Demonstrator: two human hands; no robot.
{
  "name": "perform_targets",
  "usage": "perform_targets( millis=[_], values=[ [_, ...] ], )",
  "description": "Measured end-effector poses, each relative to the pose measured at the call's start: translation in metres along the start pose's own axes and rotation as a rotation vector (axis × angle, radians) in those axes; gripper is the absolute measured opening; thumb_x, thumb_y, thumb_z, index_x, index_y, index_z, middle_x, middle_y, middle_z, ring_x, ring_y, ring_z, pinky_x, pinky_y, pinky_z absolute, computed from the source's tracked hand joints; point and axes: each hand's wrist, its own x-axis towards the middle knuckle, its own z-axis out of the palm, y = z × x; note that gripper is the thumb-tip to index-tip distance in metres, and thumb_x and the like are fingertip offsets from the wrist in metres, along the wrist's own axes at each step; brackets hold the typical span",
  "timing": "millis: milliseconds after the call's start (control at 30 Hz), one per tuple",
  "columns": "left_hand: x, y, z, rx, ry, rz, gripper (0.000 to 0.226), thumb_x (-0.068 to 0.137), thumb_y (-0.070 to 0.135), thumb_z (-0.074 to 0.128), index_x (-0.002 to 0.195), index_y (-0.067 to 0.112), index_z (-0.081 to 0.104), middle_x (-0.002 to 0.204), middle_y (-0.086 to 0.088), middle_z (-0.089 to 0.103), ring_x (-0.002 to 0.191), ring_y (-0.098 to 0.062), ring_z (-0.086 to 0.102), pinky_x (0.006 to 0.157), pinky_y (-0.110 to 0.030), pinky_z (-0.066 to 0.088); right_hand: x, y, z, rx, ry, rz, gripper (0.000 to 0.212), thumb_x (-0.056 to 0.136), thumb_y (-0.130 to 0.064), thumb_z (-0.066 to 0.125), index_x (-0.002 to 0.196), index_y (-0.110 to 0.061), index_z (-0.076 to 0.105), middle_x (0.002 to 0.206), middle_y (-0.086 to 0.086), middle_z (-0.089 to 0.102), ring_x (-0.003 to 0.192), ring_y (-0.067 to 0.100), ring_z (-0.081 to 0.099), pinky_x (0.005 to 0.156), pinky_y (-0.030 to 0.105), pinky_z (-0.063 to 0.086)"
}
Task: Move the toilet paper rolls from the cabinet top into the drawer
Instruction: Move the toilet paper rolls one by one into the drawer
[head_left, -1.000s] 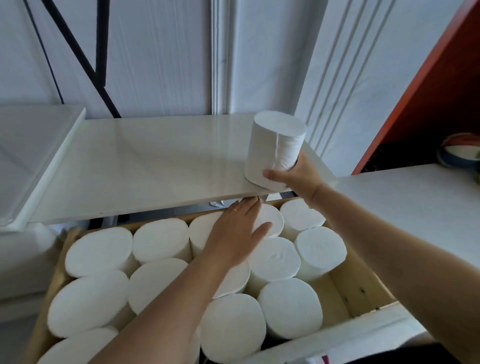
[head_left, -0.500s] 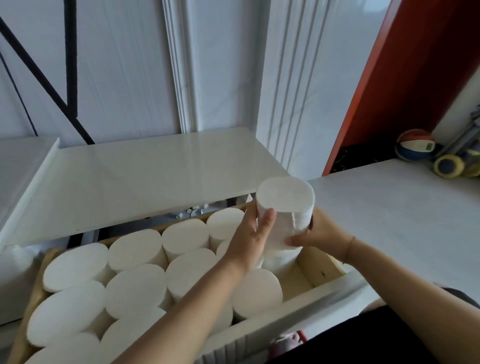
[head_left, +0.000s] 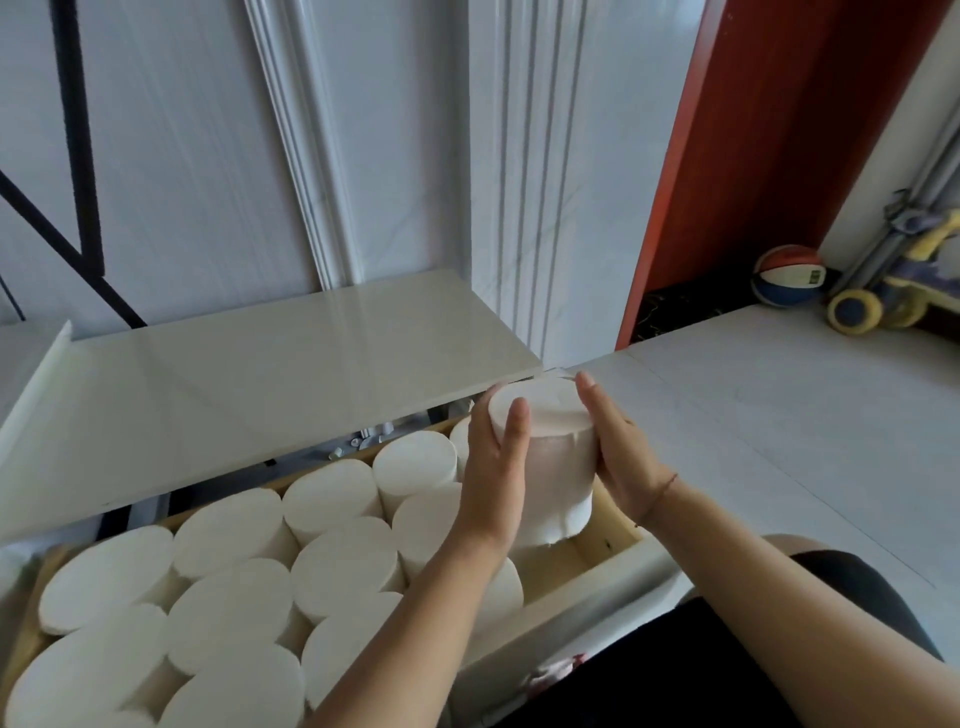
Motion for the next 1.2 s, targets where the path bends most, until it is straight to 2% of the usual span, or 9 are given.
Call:
perform_targets(
  millis=[100, 233, 500, 633, 700, 800, 933, 1100, 1200],
  values=[
    [-0.008, 0.001, 0.004, -0.013, -0.026, -0.017, 0.055, 0.079, 0.067, 0.043, 0.126, 0.04, 0.043, 0.112, 0.028, 0.055, 0.099, 0.015, 0.054, 0.074, -0.004, 0.043, -0.007, 0.0, -0.008, 0.053, 0.027, 0.035, 0.042, 0.094, -0.054, 0.045, 0.106, -0.024, 0.072, 0.104, 0.003, 0.075, 0.096, 0.017, 0.071, 0.083, 0.028, 0.055],
    [-0.014, 0.0, 0.013, -0.031, 0.026, -0.008, 0.047, 0.082, 0.057, 0.047, 0.122, 0.034, 0.049, 0.097, 0.034, 0.059, 0.09, 0.015, 0.055, 0.067, -0.002, 0.042, -0.014, 0.002, -0.012, 0.146, 0.064, 0.052, 0.037, 0.096, -0.043, 0.048, 0.084, -0.024, 0.077, 0.09, 0.005, 0.076, 0.081, 0.016, 0.073, 0.065, 0.021, 0.056],
    [-0.011, 0.002, 0.018, -0.021, 0.058, -0.026, 0.04, 0.082, 0.053, 0.041, 0.115, 0.032, 0.052, 0.102, 0.019, 0.06, 0.086, 0.011, 0.057, 0.065, -0.003, 0.042, -0.012, -0.001, -0.006, 0.189, 0.114, 0.048, 0.034, 0.095, -0.04, 0.048, 0.085, -0.019, 0.073, 0.085, 0.005, 0.074, 0.08, 0.018, 0.07, 0.076, 0.03, 0.054],
    [-0.018, -0.003, 0.018, 0.069, 0.079, 0.089, 0.044, 0.083, 0.053, 0.041, 0.119, 0.031, 0.05, 0.113, 0.013, 0.059, 0.098, 0.005, 0.055, 0.076, -0.006, 0.042, -0.016, 0.003, -0.001, 0.192, 0.138, -0.083, 0.029, 0.084, -0.035, 0.049, 0.091, -0.014, 0.068, 0.09, 0.011, 0.068, 0.086, 0.025, 0.064, 0.08, 0.037, 0.051],
    [-0.022, -0.006, 0.019, 0.102, 0.082, 0.151, 0.05, 0.082, 0.055, 0.038, 0.123, 0.028, 0.048, 0.119, 0.01, 0.057, 0.106, 0.003, 0.053, 0.082, -0.006, 0.04, -0.019, 0.006, -0.001, 0.176, 0.129, -0.144, 0.029, 0.082, -0.031, 0.047, 0.091, -0.012, 0.067, 0.087, 0.01, 0.068, 0.082, 0.022, 0.064, 0.073, 0.031, 0.053],
    [-0.025, -0.005, 0.021, 0.097, 0.085, 0.185, 0.05, 0.083, 0.053, 0.036, 0.123, 0.027, 0.048, 0.116, 0.017, 0.056, 0.104, 0.006, 0.052, 0.08, -0.004, 0.038, -0.02, 0.005, -0.001, 0.171, 0.122, -0.159, 0.031, 0.083, -0.031, 0.046, 0.093, -0.01, 0.066, 0.085, 0.008, 0.069, 0.079, 0.019, 0.066, 0.069, 0.025, 0.054],
    [-0.021, 0.002, 0.02, 0.038, 0.063, 0.124, 0.04, 0.085, 0.051, 0.04, 0.118, 0.033, 0.049, 0.098, 0.031, 0.061, 0.094, 0.009, 0.057, 0.072, -0.003, 0.041, -0.019, -0.004, -0.003, 0.177, 0.121, -0.107, 0.032, 0.083, -0.039, 0.048, 0.089, -0.018, 0.071, 0.09, 0.007, 0.071, 0.082, 0.019, 0.068, 0.074, 0.028, 0.056],
    [-0.009, 0.0, 0.016, -0.045, 0.047, -0.04, 0.035, 0.082, 0.05, 0.043, 0.113, 0.036, 0.053, 0.091, 0.031, 0.062, 0.085, 0.008, 0.059, 0.066, -0.007, 0.045, -0.012, -0.006, -0.003, 0.151, 0.15, 0.039, 0.032, 0.095, -0.035, 0.046, 0.086, -0.019, 0.072, 0.082, 0.004, 0.073, 0.076, 0.017, 0.069, 0.073, 0.031, 0.056],
    [-0.011, -0.008, 0.015, -0.059, 0.071, -0.102, 0.038, 0.08, 0.049, 0.044, 0.113, 0.034, 0.054, 0.098, 0.019, 0.064, 0.087, 0.007, 0.059, 0.068, -0.008, 0.044, -0.008, 0.0, 0.0, 0.104, 0.155, 0.118, 0.028, 0.095, -0.028, 0.045, 0.089, -0.014, 0.068, 0.079, 0.005, 0.069, 0.07, 0.016, 0.066, 0.068, 0.029, 0.053]
  ],
)
